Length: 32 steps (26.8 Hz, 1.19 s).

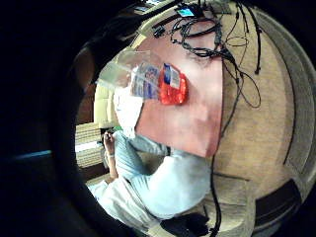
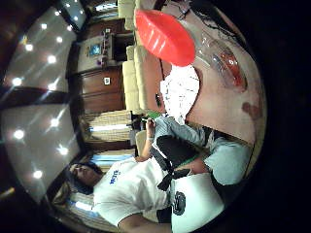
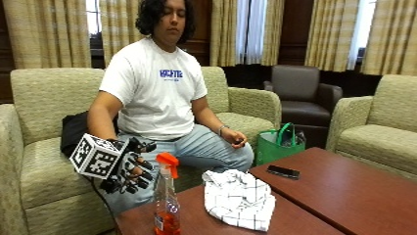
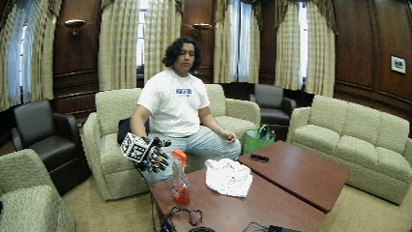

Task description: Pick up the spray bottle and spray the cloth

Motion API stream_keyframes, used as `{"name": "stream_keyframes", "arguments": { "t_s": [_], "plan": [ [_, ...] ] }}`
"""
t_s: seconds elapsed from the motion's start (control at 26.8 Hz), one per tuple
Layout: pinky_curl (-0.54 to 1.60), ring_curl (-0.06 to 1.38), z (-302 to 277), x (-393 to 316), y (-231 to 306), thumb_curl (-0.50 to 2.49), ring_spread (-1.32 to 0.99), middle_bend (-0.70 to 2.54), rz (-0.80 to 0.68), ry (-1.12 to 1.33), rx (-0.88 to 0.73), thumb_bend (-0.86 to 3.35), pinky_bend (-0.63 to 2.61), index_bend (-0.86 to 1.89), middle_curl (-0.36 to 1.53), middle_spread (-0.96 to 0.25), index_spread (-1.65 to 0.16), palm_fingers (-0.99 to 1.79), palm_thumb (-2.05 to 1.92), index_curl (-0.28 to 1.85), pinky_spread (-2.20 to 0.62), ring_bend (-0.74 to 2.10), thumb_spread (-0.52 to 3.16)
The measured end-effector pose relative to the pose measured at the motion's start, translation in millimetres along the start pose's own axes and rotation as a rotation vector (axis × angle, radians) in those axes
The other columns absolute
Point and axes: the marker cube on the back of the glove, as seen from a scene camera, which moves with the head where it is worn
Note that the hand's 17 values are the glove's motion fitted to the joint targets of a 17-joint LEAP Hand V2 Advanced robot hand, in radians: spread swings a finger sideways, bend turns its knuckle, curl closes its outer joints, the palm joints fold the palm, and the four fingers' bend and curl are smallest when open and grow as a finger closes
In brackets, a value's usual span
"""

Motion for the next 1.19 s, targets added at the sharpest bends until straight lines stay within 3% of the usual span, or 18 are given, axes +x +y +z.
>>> {"name": "stream_keyframes", "arguments": {
  "t_s": [1.19],
  "plan": [
    [0.37, 0.33, 68.3, -19.9, -96.1, 0.36, -0.15, 0.28, -0.103, -0.272, -0.019, -0.04, 0.44, 0.04, 0.38, -0.20, -0.42, 0.18, 0.63, 0.13, 0.15, 0.51, 0.76]
  ]
}}
